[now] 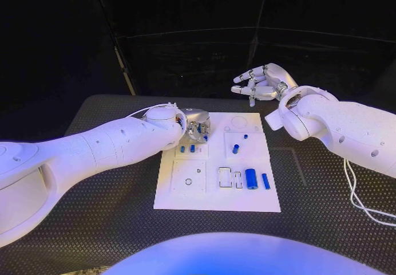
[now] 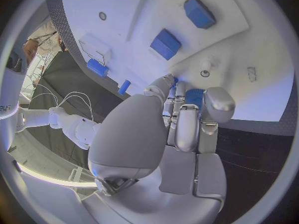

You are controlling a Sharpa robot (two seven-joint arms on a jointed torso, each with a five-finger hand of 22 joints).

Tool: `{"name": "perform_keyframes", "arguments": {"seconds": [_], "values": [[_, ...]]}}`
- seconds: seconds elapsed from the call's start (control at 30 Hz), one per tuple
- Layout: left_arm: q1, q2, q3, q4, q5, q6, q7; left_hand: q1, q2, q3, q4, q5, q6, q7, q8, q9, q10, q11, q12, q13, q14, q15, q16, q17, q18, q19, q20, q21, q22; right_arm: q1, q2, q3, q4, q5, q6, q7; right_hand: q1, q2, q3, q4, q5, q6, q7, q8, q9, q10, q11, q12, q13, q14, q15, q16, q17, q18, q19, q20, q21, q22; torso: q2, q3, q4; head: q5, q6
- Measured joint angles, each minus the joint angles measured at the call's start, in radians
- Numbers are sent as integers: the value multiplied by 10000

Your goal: Assemble the parts on the task board

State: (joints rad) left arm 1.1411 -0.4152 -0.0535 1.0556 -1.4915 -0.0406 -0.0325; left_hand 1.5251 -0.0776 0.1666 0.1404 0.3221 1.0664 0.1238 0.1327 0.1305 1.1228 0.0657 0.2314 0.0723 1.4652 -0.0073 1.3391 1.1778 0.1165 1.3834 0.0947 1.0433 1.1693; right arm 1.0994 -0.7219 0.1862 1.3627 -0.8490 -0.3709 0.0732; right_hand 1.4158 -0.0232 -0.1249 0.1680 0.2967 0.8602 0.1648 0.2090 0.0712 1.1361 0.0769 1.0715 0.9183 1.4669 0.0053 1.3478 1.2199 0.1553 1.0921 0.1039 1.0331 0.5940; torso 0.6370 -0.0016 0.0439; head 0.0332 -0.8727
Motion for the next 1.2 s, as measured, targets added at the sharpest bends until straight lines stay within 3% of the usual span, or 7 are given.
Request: {"name": "perform_keyframes", "arguments": {"seconds": [0.3,0.5,0.83,1.0,1.2], "values": [[-41,-42,2,17,-9,-142,68,41,38,356,-81,-9,300,-15,31,-38,391,-34,-161,-21,1,-72,40,-17,1,70,-70,266,273,-1,13,0,-13,-1,7,3,0,0,0,0,0,0,0,0,0,0,0,0,10,0,0,0,-1,0,0,0,0,0,0,-4,0,-4,0],[-113,-304,15,189,-3,-501,124,47,31,466,-53,-10,300,-14,30,-47,421,-3,-280,-18,2,-72,40,-64,1,71,-70,349,365,-1,-5,-2,-15,-2,10,7,0,0,0,0,0,0,0,0,0,0,0,0,9,0,0,0,-1,1,0,0,0,0,0,-9,2,-27,0],[-115,-936,508,934,208,-952,127,-14,-41,524,-49,-10,310,-4,-9,-74,424,2,-338,-17,2,-72,39,-93,1,70,-70,389,404,-18,-10,-2,-28,-2,16,13,0,0,0,0,0,0,0,0,0,0,0,0,9,0,0,0,6,0,0,0,0,-1,-6,-7,17,17,0],[-128,-1365,613,1281,379,-975,106,-55,-82,524,-50,-10,346,32,-9,-77,460,-33,-397,-17,2,-71,40,-106,2,70,-70,389,419,-26,-43,-3,-26,-2,21,13,0,0,0,0,0,0,0,0,0,0,0,0,8,0,0,0,6,0,0,0,0,0,-6,-6,17,20,0],[-214,-1765,637,1436,529,-876,16,-94,-122,548,-25,-10,346,32,-9,-92,495,2,-399,-17,2,-71,39,-118,2,70,-70,430,449,-33,-68,-3,-26,-2,24,13,0,0,0,0,0,0,0,0,0,0,0,0,8,0,0,0,5,1,0,0,0,-1,-12,3,17,35,0]]}}
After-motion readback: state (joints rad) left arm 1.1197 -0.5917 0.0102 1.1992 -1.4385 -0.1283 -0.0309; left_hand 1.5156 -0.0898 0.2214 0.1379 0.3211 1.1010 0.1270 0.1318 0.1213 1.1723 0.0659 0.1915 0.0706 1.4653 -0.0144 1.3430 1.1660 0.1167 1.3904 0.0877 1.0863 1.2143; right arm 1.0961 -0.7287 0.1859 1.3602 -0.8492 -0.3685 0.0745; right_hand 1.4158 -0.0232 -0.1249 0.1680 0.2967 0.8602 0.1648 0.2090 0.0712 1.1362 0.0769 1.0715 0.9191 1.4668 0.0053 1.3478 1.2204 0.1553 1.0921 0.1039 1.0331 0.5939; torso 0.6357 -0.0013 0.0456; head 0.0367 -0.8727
